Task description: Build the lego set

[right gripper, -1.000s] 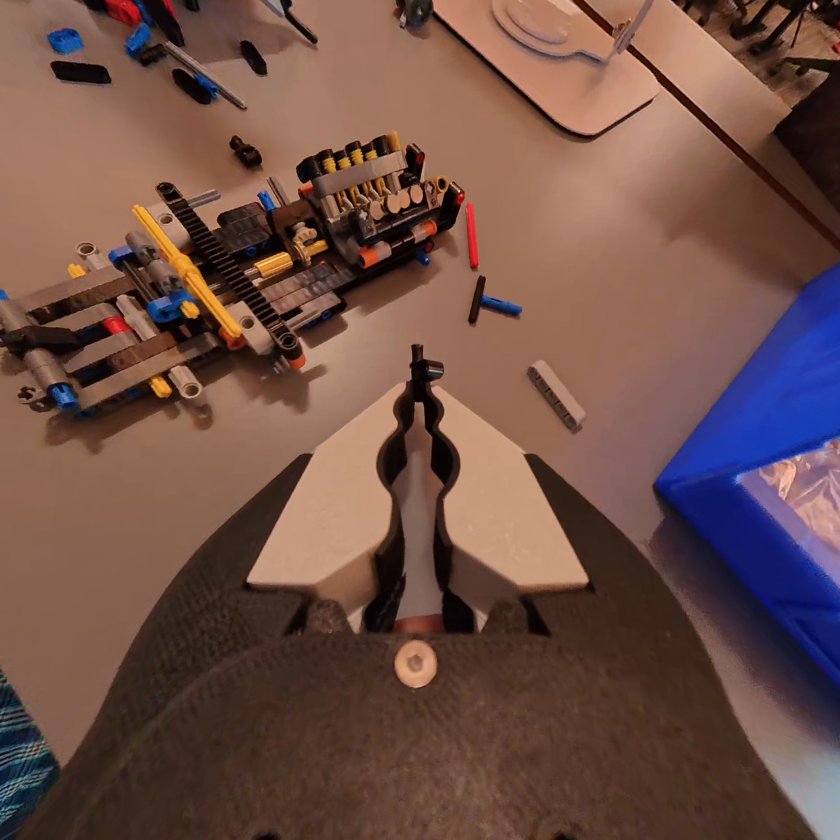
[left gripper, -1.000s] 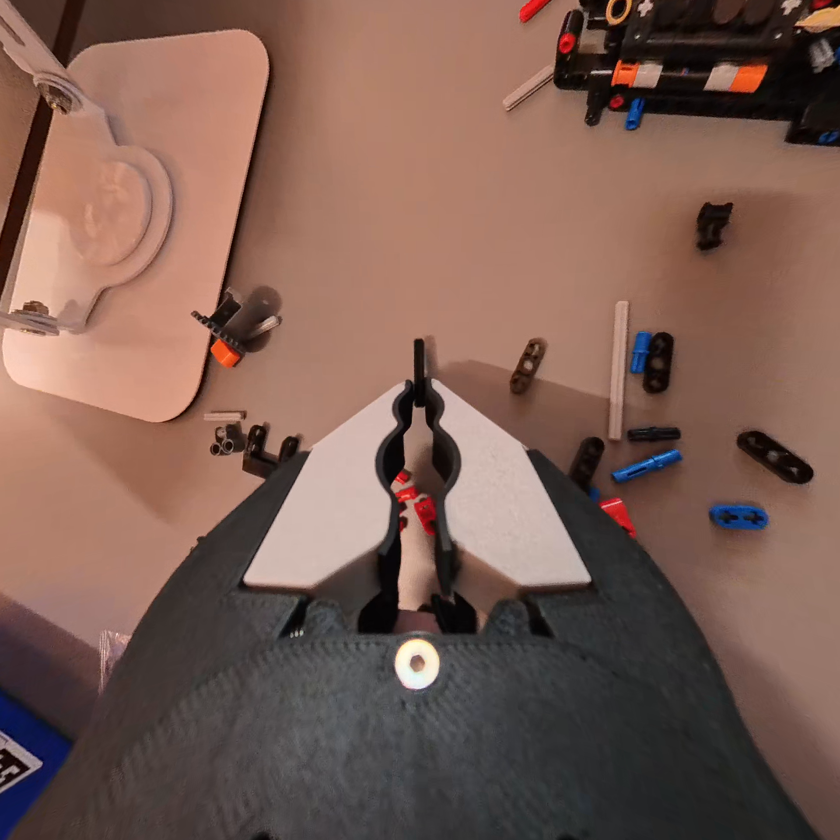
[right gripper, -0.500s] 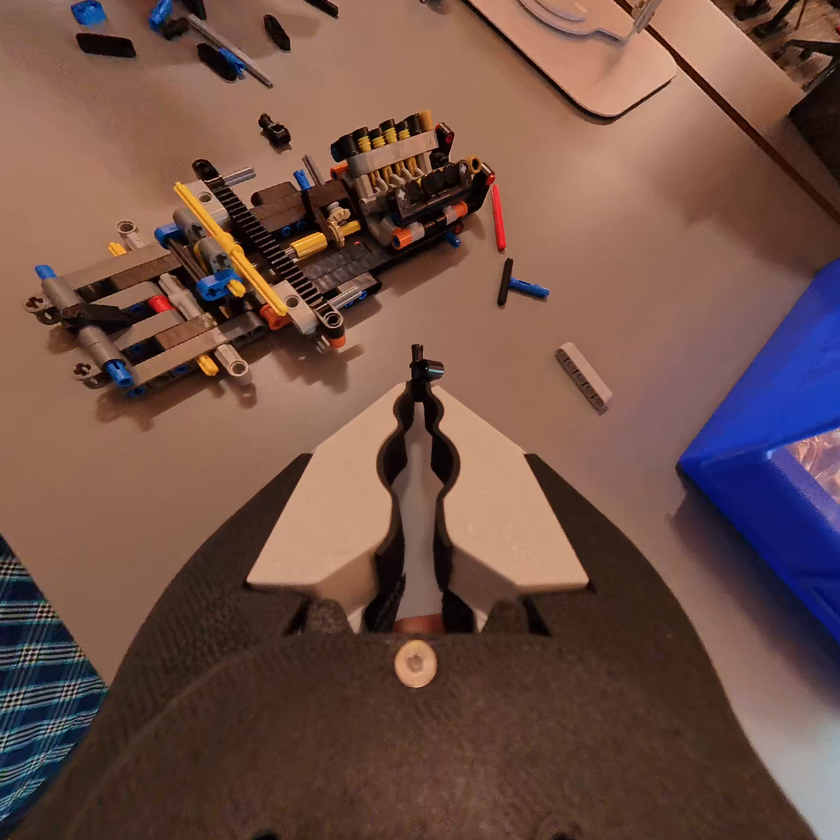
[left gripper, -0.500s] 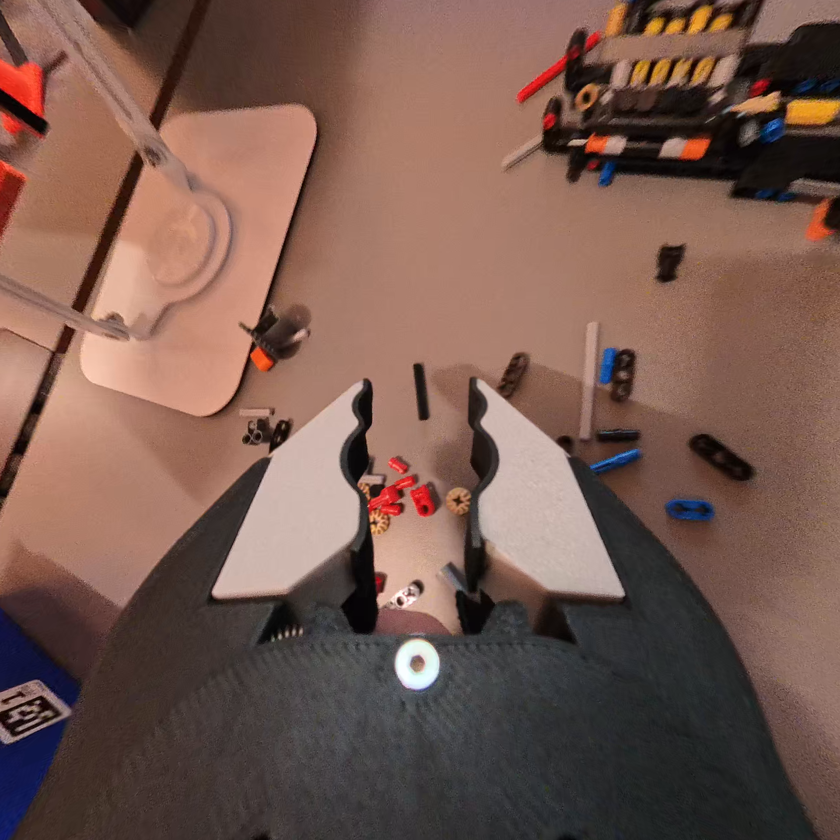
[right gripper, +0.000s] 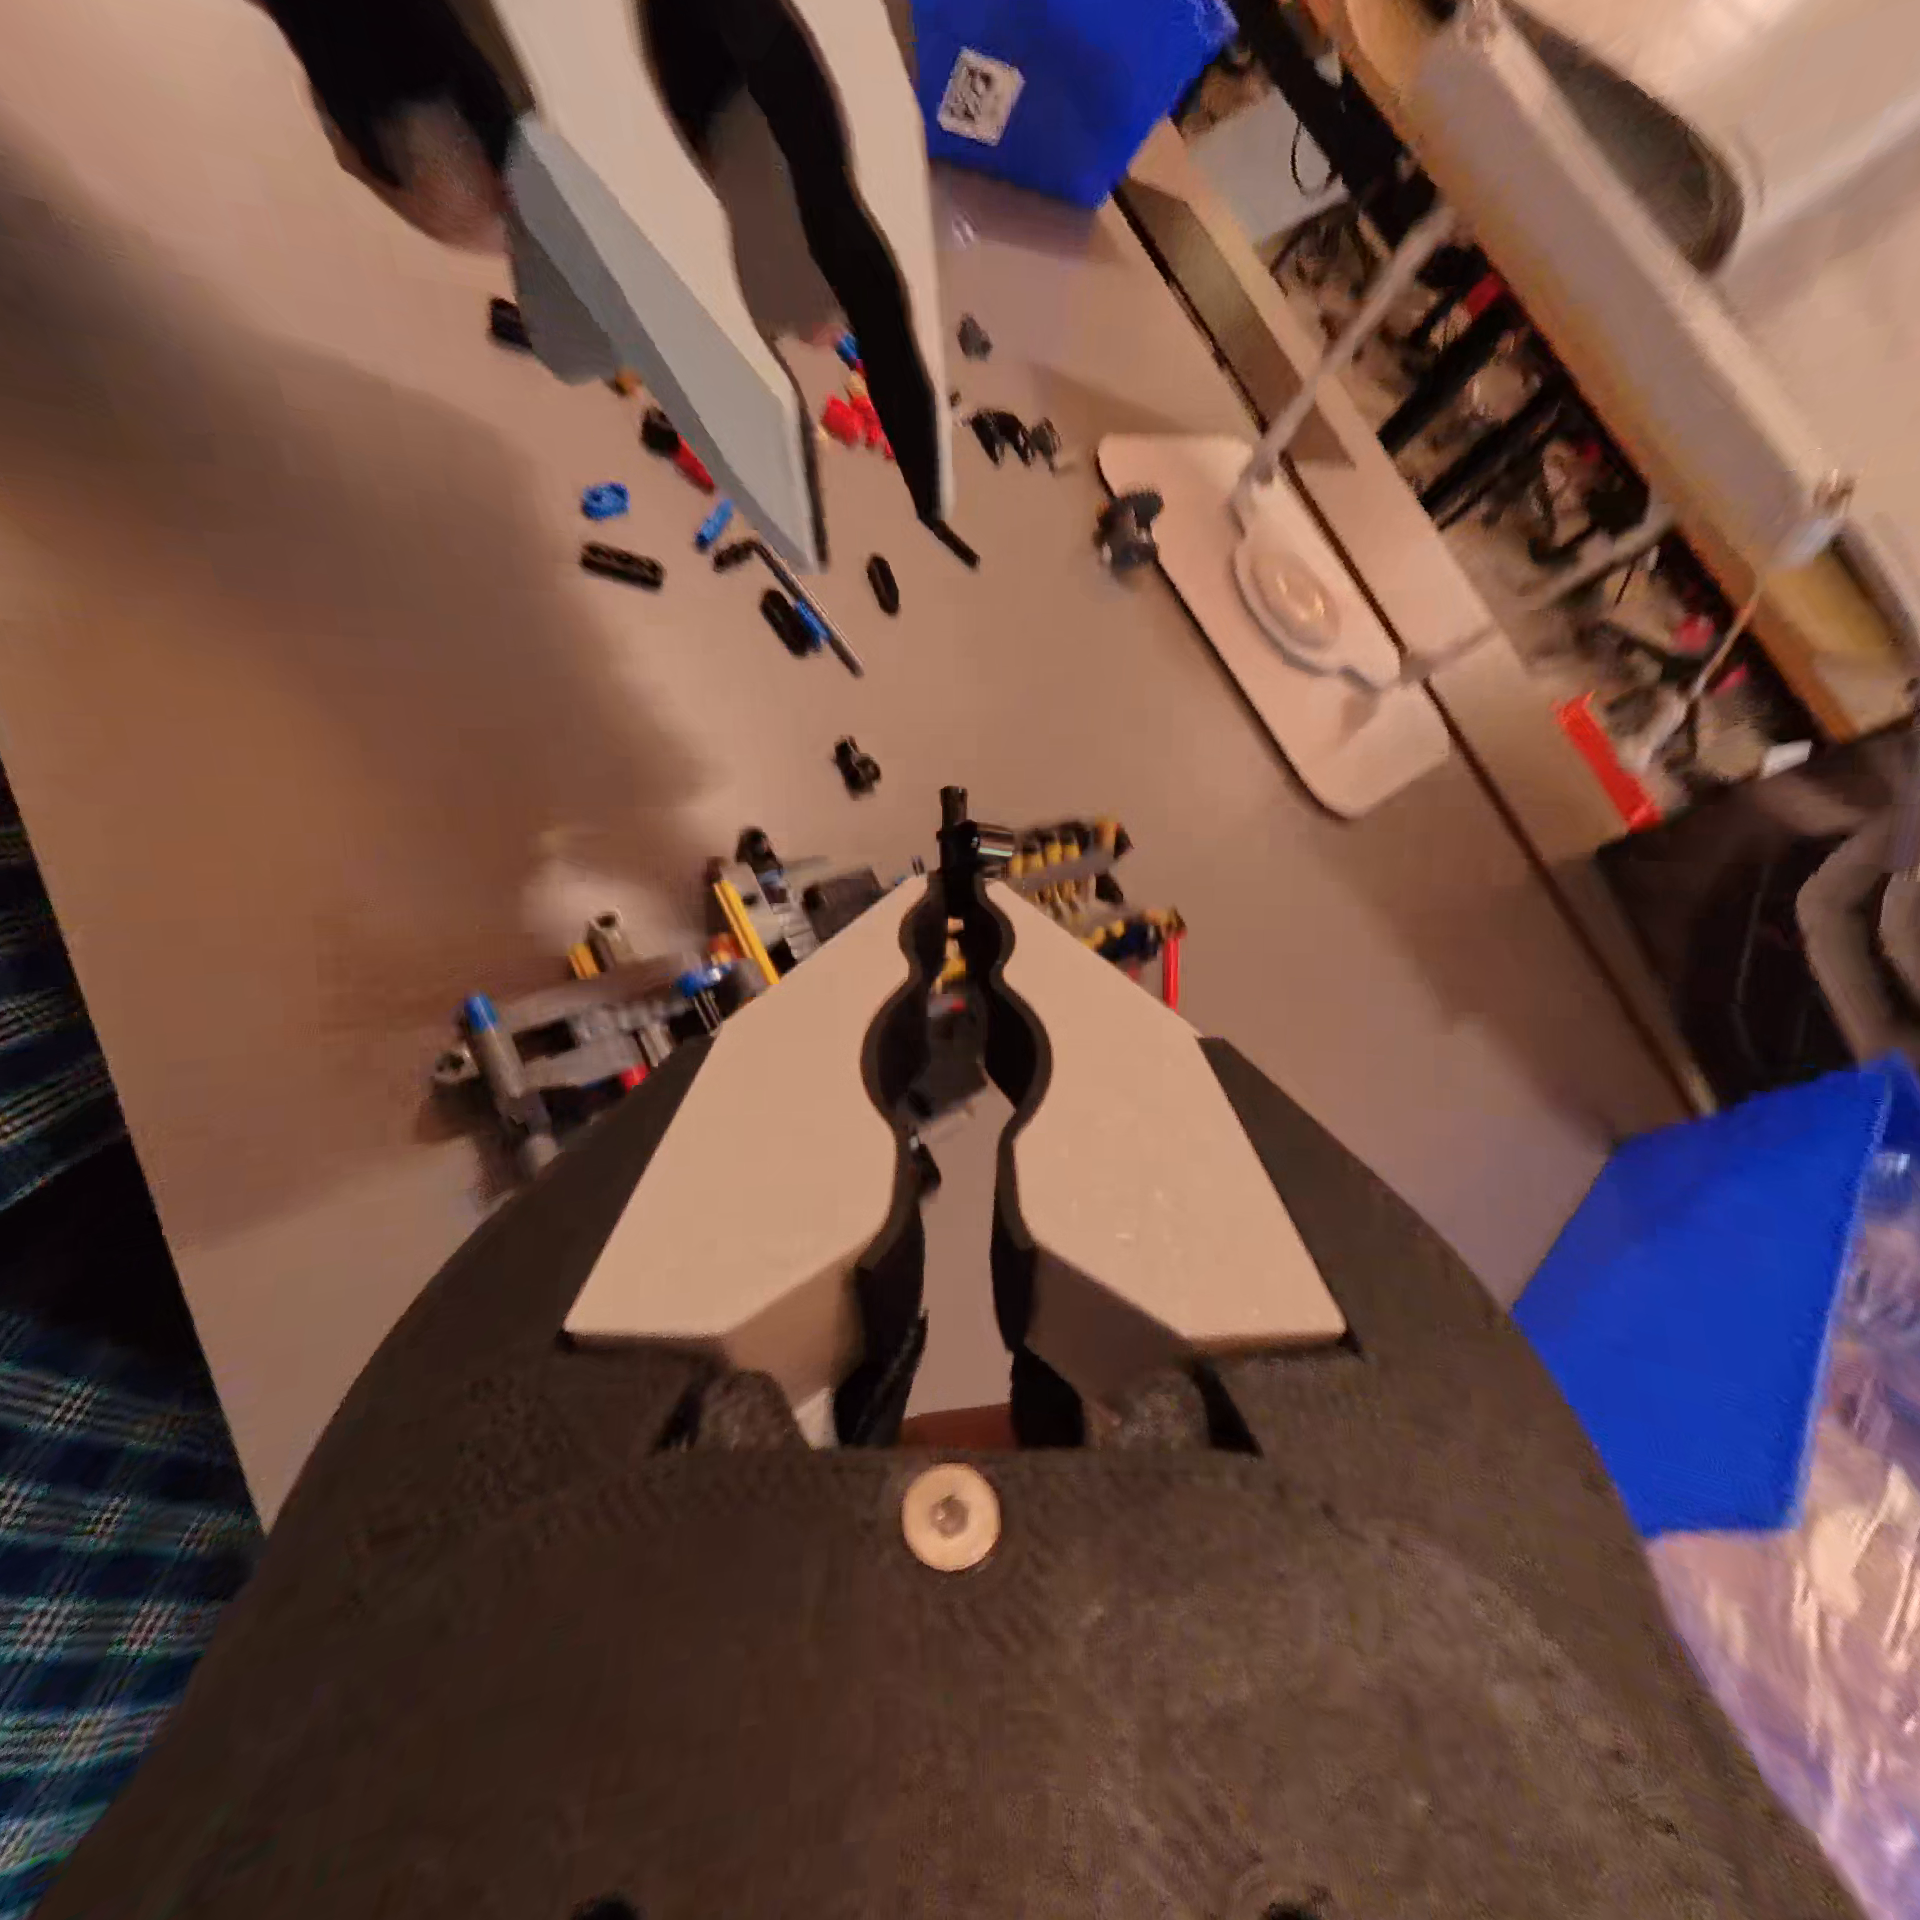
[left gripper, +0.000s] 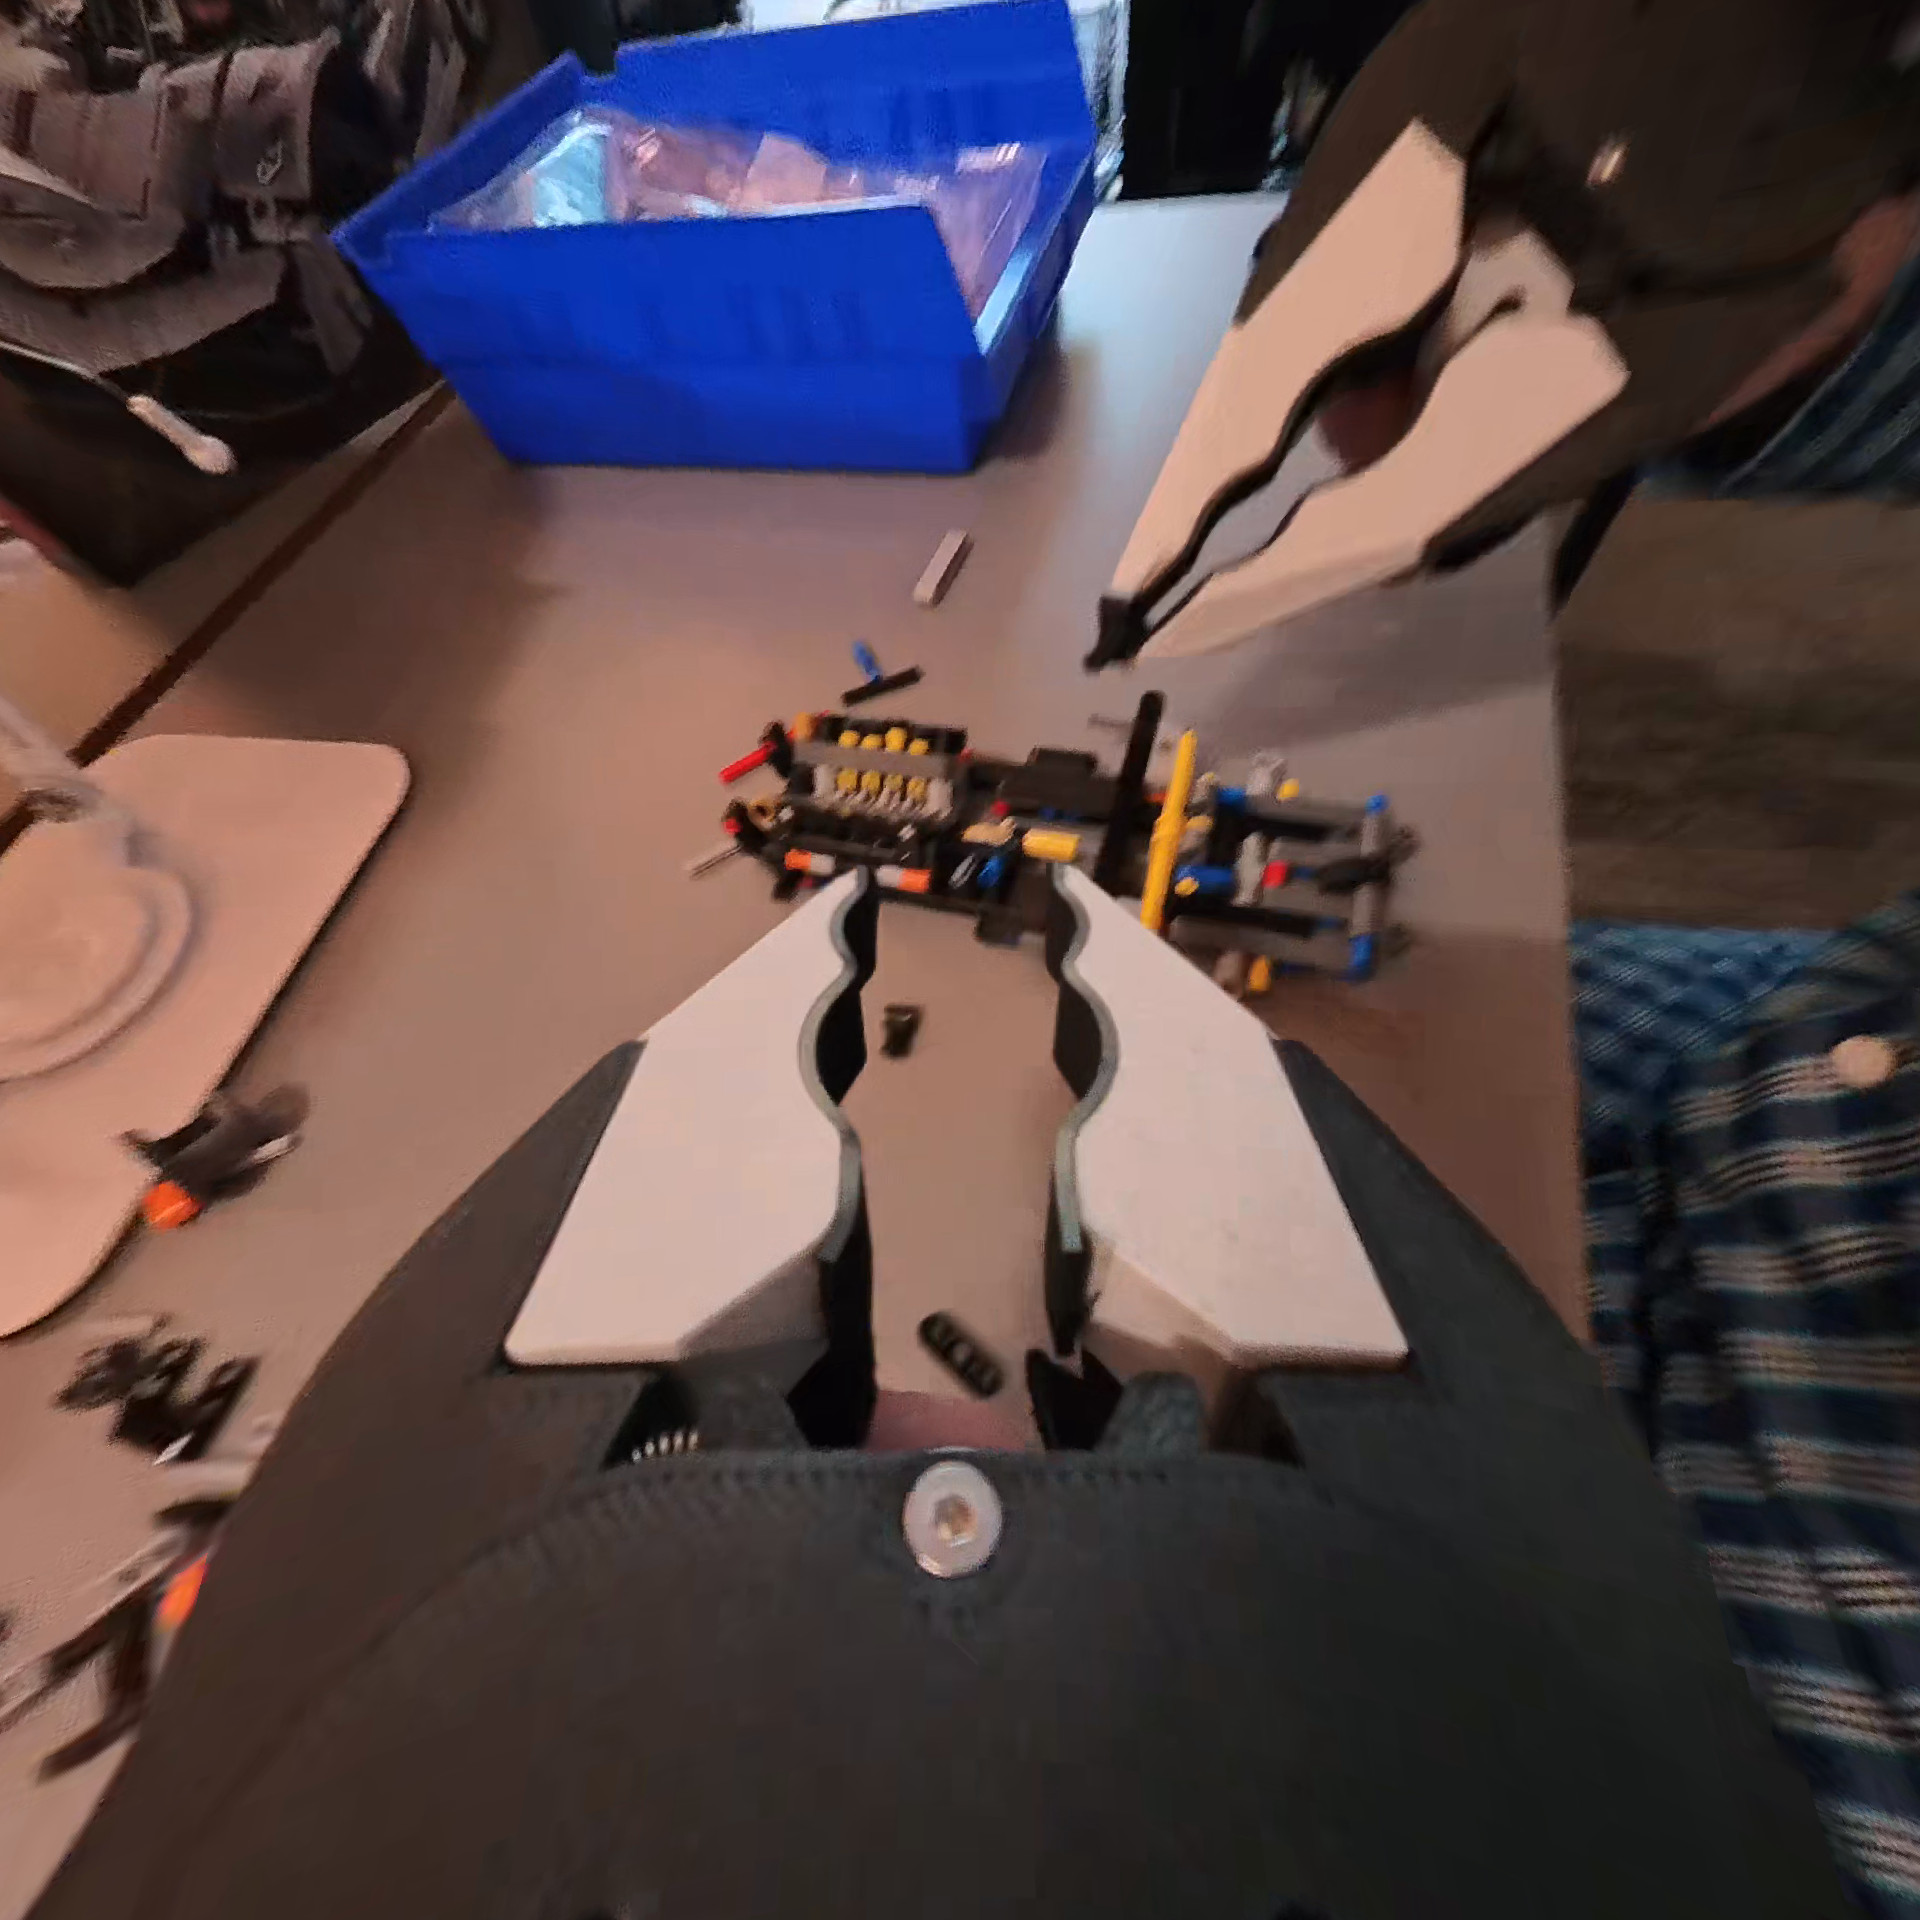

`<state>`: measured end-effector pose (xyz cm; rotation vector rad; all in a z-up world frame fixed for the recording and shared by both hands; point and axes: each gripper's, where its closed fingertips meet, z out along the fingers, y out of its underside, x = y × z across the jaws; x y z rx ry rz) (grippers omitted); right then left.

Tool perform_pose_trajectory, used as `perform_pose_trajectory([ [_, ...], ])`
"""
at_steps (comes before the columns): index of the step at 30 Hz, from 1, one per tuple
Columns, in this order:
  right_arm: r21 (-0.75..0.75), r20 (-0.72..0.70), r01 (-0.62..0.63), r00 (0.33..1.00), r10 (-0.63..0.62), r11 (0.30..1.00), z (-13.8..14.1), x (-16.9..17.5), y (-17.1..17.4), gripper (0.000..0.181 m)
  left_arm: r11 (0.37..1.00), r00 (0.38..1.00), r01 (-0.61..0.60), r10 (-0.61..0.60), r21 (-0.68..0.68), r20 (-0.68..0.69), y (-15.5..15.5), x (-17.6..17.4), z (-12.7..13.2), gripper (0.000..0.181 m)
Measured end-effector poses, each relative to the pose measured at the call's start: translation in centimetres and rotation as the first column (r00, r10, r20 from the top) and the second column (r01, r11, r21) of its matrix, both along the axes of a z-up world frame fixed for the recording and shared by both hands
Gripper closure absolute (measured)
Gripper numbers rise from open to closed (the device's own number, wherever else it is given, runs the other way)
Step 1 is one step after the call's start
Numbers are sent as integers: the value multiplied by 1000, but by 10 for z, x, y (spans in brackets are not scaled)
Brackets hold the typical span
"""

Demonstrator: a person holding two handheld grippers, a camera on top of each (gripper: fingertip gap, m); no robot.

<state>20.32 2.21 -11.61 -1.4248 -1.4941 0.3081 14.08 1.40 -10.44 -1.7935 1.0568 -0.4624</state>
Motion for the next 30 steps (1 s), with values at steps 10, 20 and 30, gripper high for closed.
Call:
perform_pose_trajectory([
  [10, 168, 63, -125, 991, 115, 978, 7, -36, -31, 179, 975, 968, 157, -120, -158, 222, -25, 29, 2, 159],
  [20, 159, 67, -159, 986, 150, 974, 6, -49, -51, 179, 968, 950, 193, -143, -160, 279, -47, 26, 4, 176],
  [30, 130, 64, -110, 993, 103, 985, 1, -63, -42, 166, 983, 969, 19, 26, -181, 244, -37, -18, -5, 176],
])
